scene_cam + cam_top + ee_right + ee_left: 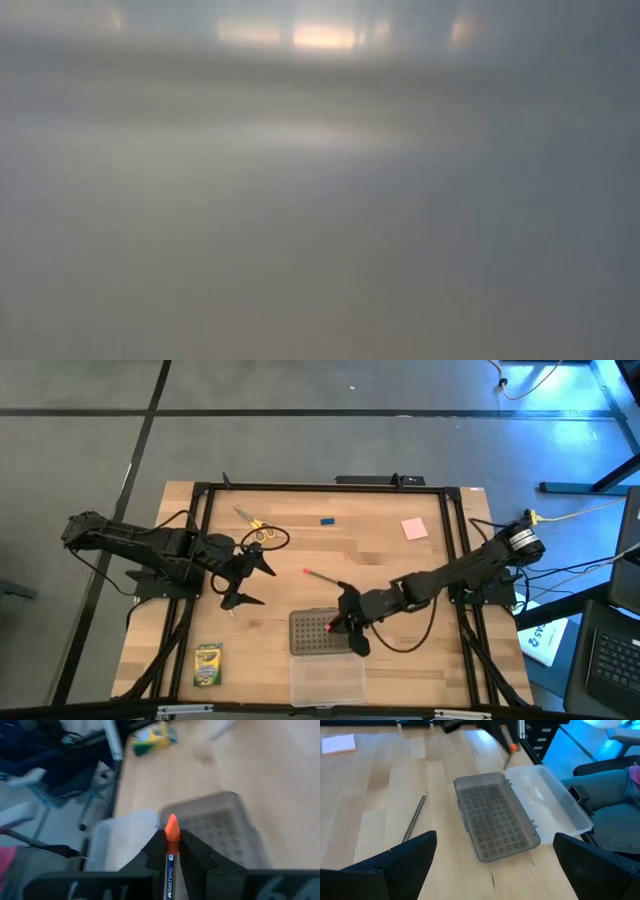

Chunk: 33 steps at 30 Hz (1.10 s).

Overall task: Pack school essentials
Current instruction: Put the orange and black pencil into the supply box

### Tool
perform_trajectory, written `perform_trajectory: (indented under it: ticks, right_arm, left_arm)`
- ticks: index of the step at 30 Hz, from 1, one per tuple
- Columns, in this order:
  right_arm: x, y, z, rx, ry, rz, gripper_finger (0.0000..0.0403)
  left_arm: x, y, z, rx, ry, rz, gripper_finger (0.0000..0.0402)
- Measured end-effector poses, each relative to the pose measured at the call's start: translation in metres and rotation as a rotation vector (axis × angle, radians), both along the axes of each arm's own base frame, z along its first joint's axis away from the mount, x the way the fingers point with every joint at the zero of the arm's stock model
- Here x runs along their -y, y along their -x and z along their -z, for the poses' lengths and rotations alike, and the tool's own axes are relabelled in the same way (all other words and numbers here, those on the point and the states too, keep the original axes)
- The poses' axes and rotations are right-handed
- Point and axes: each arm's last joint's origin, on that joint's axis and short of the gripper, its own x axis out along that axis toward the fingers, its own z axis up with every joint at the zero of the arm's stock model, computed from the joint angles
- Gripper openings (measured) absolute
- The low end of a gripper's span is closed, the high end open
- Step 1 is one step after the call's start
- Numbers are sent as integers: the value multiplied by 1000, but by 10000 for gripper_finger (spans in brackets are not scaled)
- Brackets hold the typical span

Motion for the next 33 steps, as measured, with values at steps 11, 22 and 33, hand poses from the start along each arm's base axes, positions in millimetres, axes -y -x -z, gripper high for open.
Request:
perform_trajectory:
  ticks: [11,22,33]
  right_arm:
    - [-7,-1,-2,48,-20,-22,44]
    - [-14,-2,-2,75,-25,-23,44]
    - [-23,-8,25,-4,-8,-44,44]
  left_arm:
    - [0,0,0,-1,0,0,396]
    - [0,0,0,-1,-1,-2,396]
    - [0,0,0,-1,-5,-7,396]
